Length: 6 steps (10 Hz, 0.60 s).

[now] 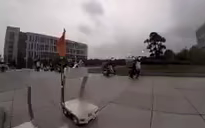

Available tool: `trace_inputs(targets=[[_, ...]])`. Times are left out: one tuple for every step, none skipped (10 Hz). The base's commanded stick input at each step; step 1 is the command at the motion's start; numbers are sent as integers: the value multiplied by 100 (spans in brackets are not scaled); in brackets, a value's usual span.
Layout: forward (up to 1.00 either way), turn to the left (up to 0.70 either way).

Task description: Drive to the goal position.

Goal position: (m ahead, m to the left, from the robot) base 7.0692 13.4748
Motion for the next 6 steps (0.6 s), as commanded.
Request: trace_inputs(targets=[[70,-27],[70,-27],[70,-27],[70,-27],[70,-27],[70,-27]])
